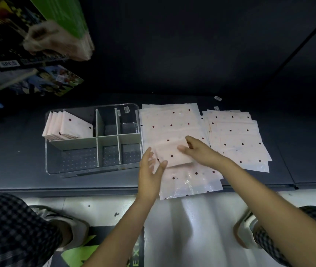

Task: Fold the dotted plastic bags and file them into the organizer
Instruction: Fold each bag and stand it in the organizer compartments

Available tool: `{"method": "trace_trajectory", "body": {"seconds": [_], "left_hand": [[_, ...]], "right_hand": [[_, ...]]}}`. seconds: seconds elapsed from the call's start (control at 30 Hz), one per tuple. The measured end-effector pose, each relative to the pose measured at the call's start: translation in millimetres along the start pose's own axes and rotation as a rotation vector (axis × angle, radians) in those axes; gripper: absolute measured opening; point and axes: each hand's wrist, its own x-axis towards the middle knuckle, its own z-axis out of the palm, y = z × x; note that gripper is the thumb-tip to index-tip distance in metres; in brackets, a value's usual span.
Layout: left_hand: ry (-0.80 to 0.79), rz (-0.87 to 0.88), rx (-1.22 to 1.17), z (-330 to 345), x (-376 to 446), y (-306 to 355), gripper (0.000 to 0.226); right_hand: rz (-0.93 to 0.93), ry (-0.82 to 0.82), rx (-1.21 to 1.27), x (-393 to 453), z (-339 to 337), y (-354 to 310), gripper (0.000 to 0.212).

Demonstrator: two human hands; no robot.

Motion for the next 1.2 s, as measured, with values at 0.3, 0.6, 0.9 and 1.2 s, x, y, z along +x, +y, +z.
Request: {"method": "trace_trajectory", "body": {"seconds": [0.3, 0.6, 0.9, 1.2], "left_hand": [[-0.067, -0.049, -0.235, -6, -8, 50, 0.017], [-0.126, 0.143, 0.056, -44, -10, 116, 0.023], [-0.360, 0.097, 0.160, -98, 5, 145, 0.008], [-0.434, 0.287, 1.090, -154, 37, 154, 0.016]], "right_hand": [[-0.105, 0.081, 0.385, -58, 17, -19, 0.021], [-0.417, 0.444, 0.177, -70, 19, -78, 0.020], [-0.395, 0.426, 0.294, -59, 25, -128, 0.016], [-0.364, 0.040, -0.320, -34, 41, -170, 0.035]]}}
